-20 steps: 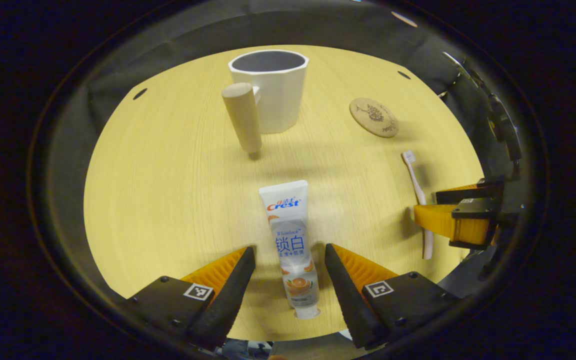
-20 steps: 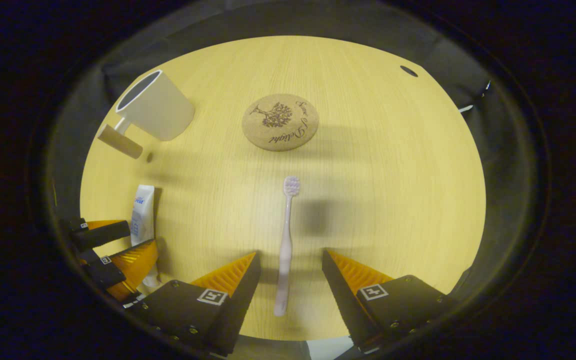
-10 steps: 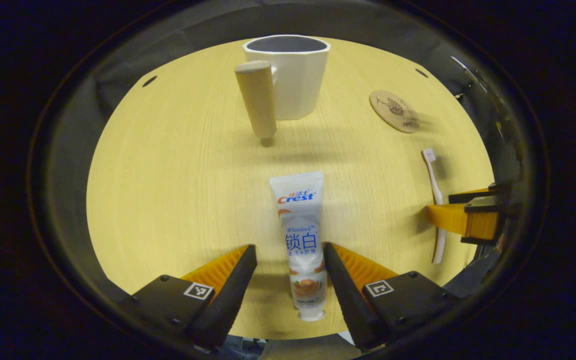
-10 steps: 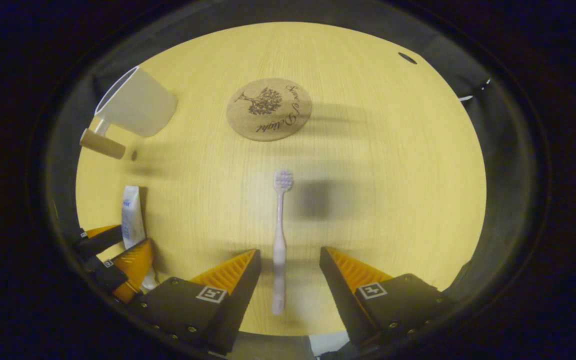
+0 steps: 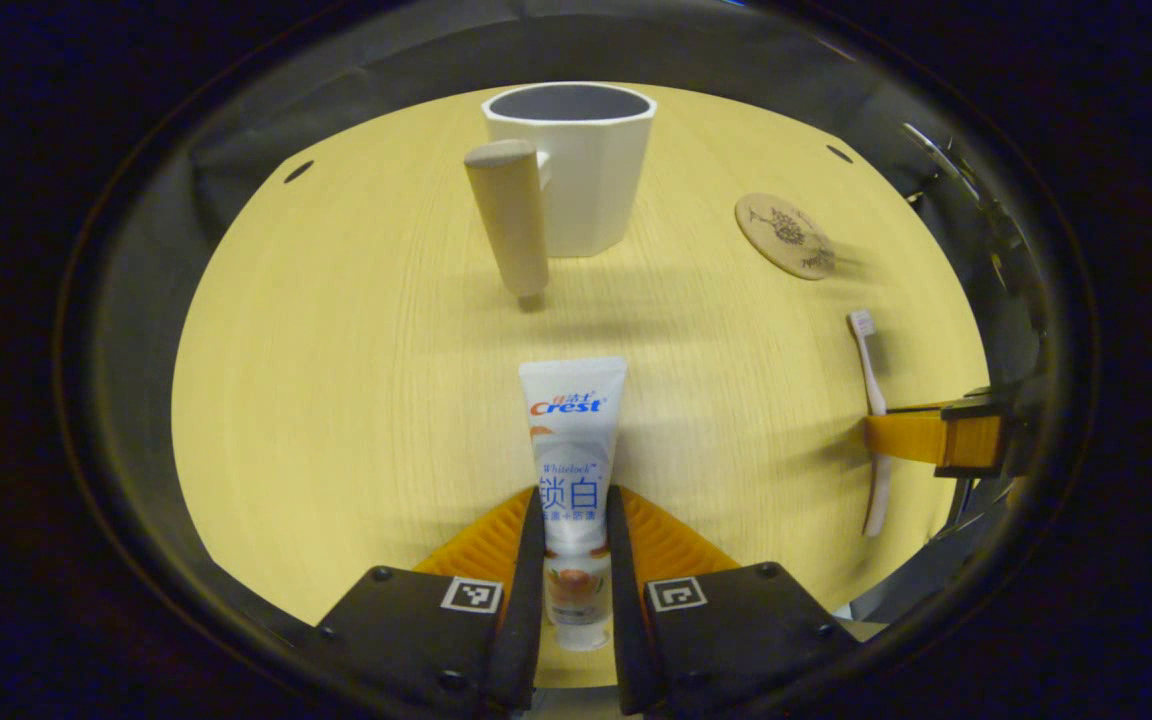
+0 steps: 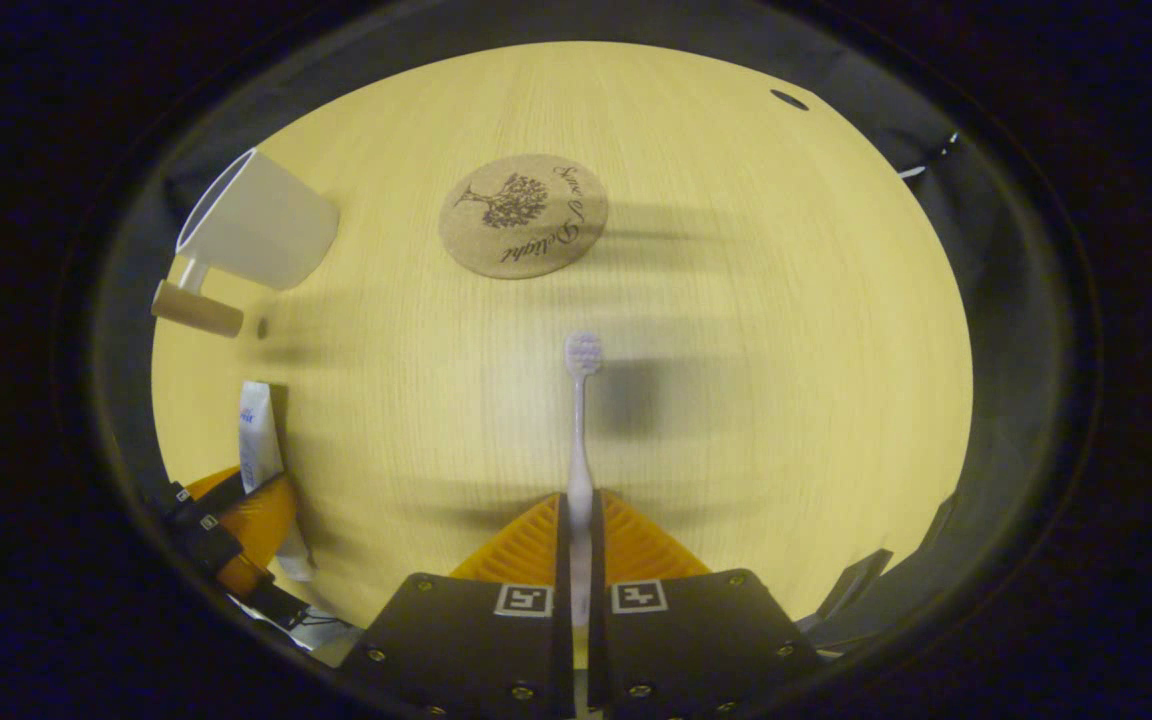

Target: Put the toothbrush and toothpaste on the desktop into the cup, then pick up the cup and place it on the coaster on the desktop.

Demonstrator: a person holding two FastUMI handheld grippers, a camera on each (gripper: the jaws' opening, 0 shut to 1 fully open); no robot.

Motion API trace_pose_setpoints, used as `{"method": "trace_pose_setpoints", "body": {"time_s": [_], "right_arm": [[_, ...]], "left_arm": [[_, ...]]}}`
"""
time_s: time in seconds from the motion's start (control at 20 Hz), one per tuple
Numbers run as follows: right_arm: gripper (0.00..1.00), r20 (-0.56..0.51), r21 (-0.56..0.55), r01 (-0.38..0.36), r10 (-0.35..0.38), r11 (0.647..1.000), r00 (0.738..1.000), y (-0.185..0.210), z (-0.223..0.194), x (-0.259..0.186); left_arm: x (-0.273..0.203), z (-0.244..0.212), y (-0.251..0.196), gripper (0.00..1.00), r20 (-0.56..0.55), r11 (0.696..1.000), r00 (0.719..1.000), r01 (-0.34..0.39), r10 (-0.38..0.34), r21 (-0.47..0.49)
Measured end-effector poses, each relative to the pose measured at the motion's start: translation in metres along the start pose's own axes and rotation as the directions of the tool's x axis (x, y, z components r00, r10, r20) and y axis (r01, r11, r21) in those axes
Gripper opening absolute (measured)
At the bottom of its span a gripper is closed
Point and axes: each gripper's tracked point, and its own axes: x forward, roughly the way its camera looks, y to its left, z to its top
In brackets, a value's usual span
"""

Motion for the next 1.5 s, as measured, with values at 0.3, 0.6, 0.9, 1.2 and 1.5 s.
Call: {"method": "trace_pose_setpoints", "body": {"time_s": [0.3,0.6,0.9,1.2,1.5], "right_arm": [[0.02,-0.016,0.022,-0.038,0.038,0.999,0.999,-0.001,0.000,0.002],[0.02,-0.014,0.024,-0.054,0.055,0.998,0.998,-0.001,0.001,0.002],[0.02,-0.009,0.009,-0.054,0.054,0.998,0.998,-0.001,0.001,0.002],[0.03,-0.008,-0.002,-0.056,0.056,0.998,0.998,-0.001,0.001,0.002],[0.02,-0.003,-0.001,-0.053,0.053,0.999,0.999,-0.001,0.002,0.002]], "left_arm": [[-0.002,0.005,0.000,0.21,0.006,0.999,0.999,0.031,-0.031,-0.017],[-0.034,0.018,-0.005,0.21,0.043,0.993,0.997,0.073,-0.070,-0.089],[-0.113,0.063,-0.024,0.21,0.157,0.982,0.979,0.150,-0.131,-0.115],[-0.148,0.124,-0.028,0.21,0.260,0.980,0.955,0.173,-0.143,-0.098],[-0.167,0.228,-0.011,0.21,0.375,0.987,0.920,0.149,-0.118,-0.057]]}}
